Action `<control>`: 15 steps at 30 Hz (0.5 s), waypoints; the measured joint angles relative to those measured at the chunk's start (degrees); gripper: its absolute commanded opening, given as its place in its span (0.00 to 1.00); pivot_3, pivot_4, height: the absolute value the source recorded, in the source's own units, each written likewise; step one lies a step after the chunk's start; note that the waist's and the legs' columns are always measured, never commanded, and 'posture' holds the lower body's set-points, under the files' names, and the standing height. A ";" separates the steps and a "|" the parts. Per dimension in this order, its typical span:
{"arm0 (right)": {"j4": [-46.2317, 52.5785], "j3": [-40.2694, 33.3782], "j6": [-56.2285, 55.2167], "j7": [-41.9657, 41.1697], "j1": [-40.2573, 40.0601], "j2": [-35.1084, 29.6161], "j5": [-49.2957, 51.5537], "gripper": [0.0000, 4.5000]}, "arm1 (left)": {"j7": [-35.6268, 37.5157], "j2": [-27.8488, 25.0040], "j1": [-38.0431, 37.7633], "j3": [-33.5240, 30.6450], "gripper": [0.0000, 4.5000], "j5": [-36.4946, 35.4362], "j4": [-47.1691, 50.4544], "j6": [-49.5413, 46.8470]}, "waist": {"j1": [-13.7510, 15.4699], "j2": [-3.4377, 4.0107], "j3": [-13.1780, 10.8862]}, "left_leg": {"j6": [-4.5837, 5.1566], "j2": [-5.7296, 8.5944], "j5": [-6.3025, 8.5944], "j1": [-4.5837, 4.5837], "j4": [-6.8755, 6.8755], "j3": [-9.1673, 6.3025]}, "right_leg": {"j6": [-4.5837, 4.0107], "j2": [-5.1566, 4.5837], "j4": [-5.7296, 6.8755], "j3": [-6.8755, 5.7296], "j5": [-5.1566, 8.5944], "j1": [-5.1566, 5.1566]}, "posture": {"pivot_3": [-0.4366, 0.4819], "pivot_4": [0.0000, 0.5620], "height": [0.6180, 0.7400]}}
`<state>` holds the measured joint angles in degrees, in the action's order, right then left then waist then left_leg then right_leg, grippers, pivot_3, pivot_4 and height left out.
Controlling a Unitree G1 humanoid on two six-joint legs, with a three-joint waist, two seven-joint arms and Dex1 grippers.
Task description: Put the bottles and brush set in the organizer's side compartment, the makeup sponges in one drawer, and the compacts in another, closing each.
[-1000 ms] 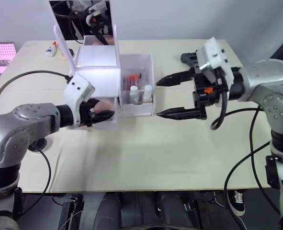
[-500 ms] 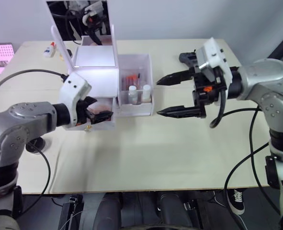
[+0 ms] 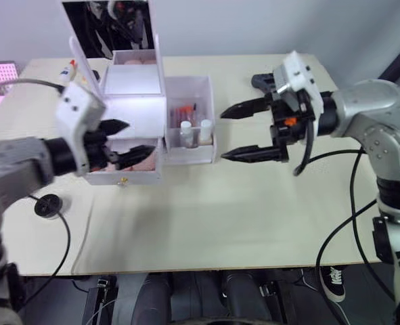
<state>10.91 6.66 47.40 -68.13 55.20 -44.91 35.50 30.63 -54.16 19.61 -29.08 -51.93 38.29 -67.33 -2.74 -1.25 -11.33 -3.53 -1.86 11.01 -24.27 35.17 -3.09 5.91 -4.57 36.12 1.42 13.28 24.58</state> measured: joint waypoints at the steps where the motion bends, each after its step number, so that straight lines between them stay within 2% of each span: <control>1: -1.04 0.51 -0.30 -0.53 1.09 0.60 -0.47 1.00 | 1.60 0.85 -6.02 -5.83 1.00 0.53 1.45 1.65 | -0.26 0.00 0.00 | 0.00 0.00 0.00 0.02 -0.03 0.04 | -0.01 -0.01 -0.02 0.02 -0.01 0.00 | 0.48 0.27 1.00; 4: -7.45 1.77 -3.61 -5.28 2.18 -0.01 -1.73 1.00 | 5.84 5.93 -19.96 -18.86 1.00 0.71 4.66 5.45 | 0.17 -0.06 0.03 | -0.01 -0.01 0.00 -0.02 0.03 0.02 | -0.02 -0.03 -0.09 -0.01 0.00 -0.06 | 0.48 0.27 1.00; 5: -9.59 1.88 -4.87 -6.69 2.05 -0.56 -2.31 1.00 | 6.48 7.05 -22.41 -20.72 1.00 0.59 5.45 6.09 | 0.40 -0.09 0.03 | -0.01 0.00 0.01 -0.04 0.07 0.01 | -0.03 -0.05 -0.14 -0.02 0.00 -0.11 | 0.48 0.27 1.00; 6: -14.41 2.21 -7.83 -9.85 1.68 -1.67 -3.95 1.00 | 7.38 11.73 -28.67 -25.53 1.00 0.54 7.39 8.50 | 0.52 -0.09 0.03 | -0.02 0.04 0.01 -0.05 0.10 0.05 | -0.06 -0.11 -0.28 -0.01 -0.02 -0.15 | 0.48 0.27 1.00; 7: -17.27 2.22 -9.34 -11.54 1.03 -2.50 -5.05 1.00 | 7.74 14.84 -32.50 -27.59 1.00 0.79 7.92 9.84 | 0.60 -0.09 0.03 | -0.02 0.04 0.01 -0.06 0.10 0.11 | -0.12 -0.13 -0.46 0.01 -0.06 -0.24 | 0.48 0.27 1.00; 11: -23.57 3.66 -14.14 -15.96 1.25 -1.44 -7.96 1.00 | 8.71 23.22 -43.43 -30.50 1.00 3.07 8.92 17.65 | 0.23 -0.10 0.04 | -0.02 0.02 0.01 -0.08 0.16 0.14 | -0.22 -0.12 -0.54 0.01 -0.13 -0.24 | 0.48 0.27 1.00; 14: -26.30 4.07 -16.86 -17.36 3.01 1.05 -9.73 1.00 | 10.65 35.63 -53.50 -26.54 0.81 7.04 9.98 26.38 | -0.51 -0.10 0.06 | -0.02 -0.01 0.03 -0.07 0.06 0.28 | -0.21 -0.12 -0.59 0.08 -0.13 -0.18 | 0.48 0.27 1.00; 15: -26.62 4.09 -17.20 -17.71 3.46 1.46 -10.01 1.00 | 11.48 38.65 -56.31 -24.24 0.71 8.70 9.62 29.15 | -0.50 -0.10 0.06 | -0.01 -0.01 0.04 -0.09 0.04 0.27 | -0.20 -0.10 -0.57 0.07 -0.13 -0.13 | 0.48 0.27 1.00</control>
<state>-15.72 10.75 30.20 -85.84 58.67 -43.46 25.49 42.11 -15.51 -36.70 -53.32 -43.23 47.91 -38.18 -3.25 -1.35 -11.27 -3.54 -1.87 11.04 -24.36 35.20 -2.82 5.71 -4.68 35.55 1.49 13.15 24.45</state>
